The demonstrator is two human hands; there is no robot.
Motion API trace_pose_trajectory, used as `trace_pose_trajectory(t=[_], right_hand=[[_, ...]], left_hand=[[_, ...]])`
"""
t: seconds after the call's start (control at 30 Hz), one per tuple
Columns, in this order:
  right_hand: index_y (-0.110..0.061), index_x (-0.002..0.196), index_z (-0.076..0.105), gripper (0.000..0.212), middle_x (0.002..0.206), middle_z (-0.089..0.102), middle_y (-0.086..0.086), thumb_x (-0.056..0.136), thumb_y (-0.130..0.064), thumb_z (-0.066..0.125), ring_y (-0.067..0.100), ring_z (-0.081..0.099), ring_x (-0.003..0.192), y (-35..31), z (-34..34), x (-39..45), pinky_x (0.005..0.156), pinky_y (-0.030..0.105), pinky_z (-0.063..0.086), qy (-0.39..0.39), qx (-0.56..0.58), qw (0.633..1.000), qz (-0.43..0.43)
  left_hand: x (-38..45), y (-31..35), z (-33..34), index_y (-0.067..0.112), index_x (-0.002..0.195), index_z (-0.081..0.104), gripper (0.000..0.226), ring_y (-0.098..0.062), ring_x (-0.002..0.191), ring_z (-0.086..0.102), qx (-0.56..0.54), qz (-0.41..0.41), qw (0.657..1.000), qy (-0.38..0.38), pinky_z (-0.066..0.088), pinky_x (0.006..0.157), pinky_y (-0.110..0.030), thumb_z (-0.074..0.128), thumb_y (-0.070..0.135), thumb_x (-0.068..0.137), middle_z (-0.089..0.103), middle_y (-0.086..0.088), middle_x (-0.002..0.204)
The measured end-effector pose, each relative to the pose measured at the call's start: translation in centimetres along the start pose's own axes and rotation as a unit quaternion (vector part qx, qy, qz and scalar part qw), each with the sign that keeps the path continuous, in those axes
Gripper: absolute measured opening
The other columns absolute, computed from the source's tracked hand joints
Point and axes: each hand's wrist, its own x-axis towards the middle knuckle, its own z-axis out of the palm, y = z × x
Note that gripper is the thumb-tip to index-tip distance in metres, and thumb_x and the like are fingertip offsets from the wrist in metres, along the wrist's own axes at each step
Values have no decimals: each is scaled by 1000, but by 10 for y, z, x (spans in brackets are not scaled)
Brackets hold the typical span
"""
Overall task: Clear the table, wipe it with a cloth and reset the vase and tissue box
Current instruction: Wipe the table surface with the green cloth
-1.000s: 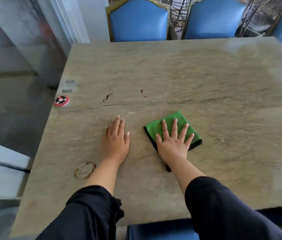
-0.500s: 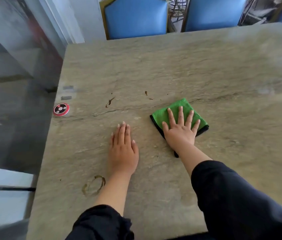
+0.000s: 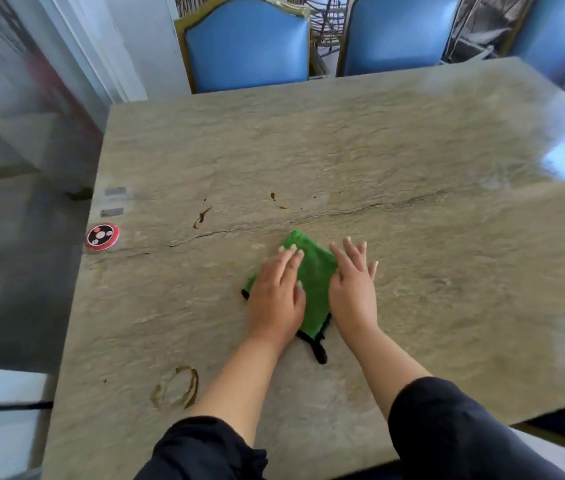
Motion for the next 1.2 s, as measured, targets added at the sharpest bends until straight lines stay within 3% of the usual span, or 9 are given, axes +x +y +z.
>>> trace_pose_trajectory(t=[0.07,0.1,0.37,0.53,0.7,0.8,0.9,0.97,1.2], right_hand=[[-16,146,35,56,160,16,1,93,1,32,18,-8,148,15,-6,1,119,36,-11,59,-58,994,77],[-15,148,31,56,161,13,1,94,0,31,19,-9,148,21,-6,0,119,36,-11,69,-80,989,103],[-15,152,-5,61,161,-11,-1,97,-10,18,19,-17,146,28,11,3,119,35,-13,90,-198,966,138],[-15,153,2,58,161,-11,-1,97,-11,19,21,-17,146,13,14,31,119,34,-11,77,-206,959,181],[-17,152,16,56,162,-3,1,97,-10,26,19,-14,147,-15,33,73,119,33,-10,35,-151,986,62],[-17,153,10,55,161,-8,2,99,-12,20,20,-16,147,-14,40,74,120,37,-9,44,-183,980,64],[-18,153,8,57,161,-10,2,97,-10,18,20,-18,146,-13,43,77,119,38,-11,41,-192,978,64],[-19,153,7,59,161,-12,2,96,-8,17,21,-20,146,-13,43,81,119,38,-12,40,-200,977,65],[-20,153,6,61,161,-7,3,95,-6,20,25,-16,147,-14,44,85,119,42,-10,42,-235,969,69]], left_hand=[[6,9,15,22,150,18,59,-21,147,7,73,29,991,-108,5,120,-47,20,44,95,13,2,159],[9,9,20,25,151,12,62,-21,147,1,109,33,986,-124,-1,119,-47,16,51,94,6,5,160],[119,-18,29,43,147,2,62,-12,147,-4,162,223,940,-203,-4,118,-46,16,63,90,-3,16,159],[187,-44,31,43,147,-6,60,-12,146,-12,160,79,962,-205,-8,118,-46,11,62,93,-14,15,157],[192,-23,40,25,151,-4,61,-25,146,-14,152,-105,969,-163,-7,116,-55,14,46,96,-14,2,159],[197,-11,47,25,151,-1,65,-26,146,-14,146,-60,975,-158,-11,113,-59,17,50,94,-12,4,159],[220,-31,44,38,149,1,62,-18,146,-12,156,56,970,-177,-10,113,-59,17,58,92,-10,15,159],[235,-49,38,46,147,0,59,-14,146,-13,163,85,963,-195,-10,112,-60,15,61,92,-10,18,158],[203,-111,6,41,148,-2,60,-28,145,-15,188,-150,964,-117,-7,112,-64,5,61,92,-12,8,159]])
